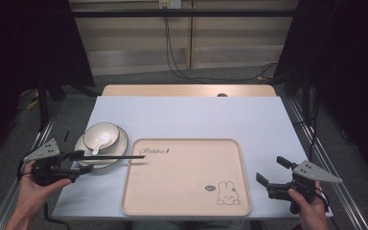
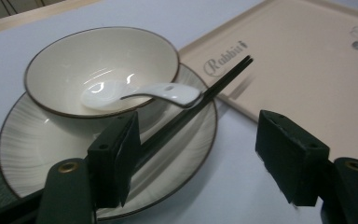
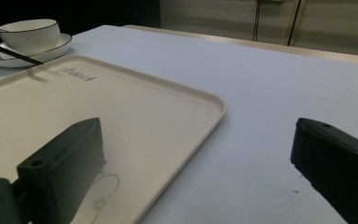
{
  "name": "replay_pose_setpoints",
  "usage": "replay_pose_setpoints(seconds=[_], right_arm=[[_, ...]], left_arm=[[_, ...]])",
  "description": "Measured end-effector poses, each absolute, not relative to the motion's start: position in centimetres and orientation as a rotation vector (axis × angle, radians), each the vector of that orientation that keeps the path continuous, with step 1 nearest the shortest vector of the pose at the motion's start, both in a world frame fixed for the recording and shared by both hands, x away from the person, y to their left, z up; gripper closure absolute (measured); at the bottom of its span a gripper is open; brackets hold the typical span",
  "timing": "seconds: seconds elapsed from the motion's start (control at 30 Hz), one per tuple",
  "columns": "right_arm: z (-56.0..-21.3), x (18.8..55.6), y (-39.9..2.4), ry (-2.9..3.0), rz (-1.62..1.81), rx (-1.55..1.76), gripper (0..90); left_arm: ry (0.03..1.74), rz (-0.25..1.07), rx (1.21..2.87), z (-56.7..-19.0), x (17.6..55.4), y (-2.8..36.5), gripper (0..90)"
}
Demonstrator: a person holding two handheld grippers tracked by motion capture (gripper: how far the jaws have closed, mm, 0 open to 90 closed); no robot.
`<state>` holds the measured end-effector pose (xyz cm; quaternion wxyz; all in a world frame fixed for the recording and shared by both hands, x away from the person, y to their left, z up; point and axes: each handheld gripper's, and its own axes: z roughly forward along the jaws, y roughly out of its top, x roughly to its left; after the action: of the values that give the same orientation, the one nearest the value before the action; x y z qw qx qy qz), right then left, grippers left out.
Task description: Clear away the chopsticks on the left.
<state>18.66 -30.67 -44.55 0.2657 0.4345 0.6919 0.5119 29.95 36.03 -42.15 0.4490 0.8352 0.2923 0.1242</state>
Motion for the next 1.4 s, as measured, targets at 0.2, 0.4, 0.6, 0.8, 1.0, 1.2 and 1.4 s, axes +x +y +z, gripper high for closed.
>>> replay_pose_setpoints(seconds=[0.2,0.4,0.6,0.8,1.0,1.2,1.4], right_arm=[[-44.6,18.7,-30.6,1.867,1.377,1.177,2.4],[-44.6,18.7,-30.6,1.871,1.379,1.176,2.4],[-44.6,18.7,-30.6,1.872,1.377,1.171,2.4],[-44.6,18.7,-30.6,1.867,1.376,1.165,2.4],[-44.6,18.7,-30.6,1.868,1.377,1.166,2.5],[-44.6,18.7,-30.6,1.872,1.379,1.170,2.5],[-44.6,18.7,-30.6,1.874,1.378,1.168,2.6]], left_arm=[[0.732,0.304,2.096,-42.4,31.5,36.5,45.7],[0.704,0.291,2.168,-43.3,32.2,36.2,54.7],[0.667,0.304,2.210,-43.9,32.6,35.6,55.3],[0.650,0.324,2.234,-44.4,32.9,35.4,55.6],[0.642,0.369,2.230,-44.4,32.6,35.4,62.8],[0.609,0.355,2.263,-44.6,32.6,34.9,63.5],[0.576,0.344,2.277,-44.8,32.8,34.1,66.9]])
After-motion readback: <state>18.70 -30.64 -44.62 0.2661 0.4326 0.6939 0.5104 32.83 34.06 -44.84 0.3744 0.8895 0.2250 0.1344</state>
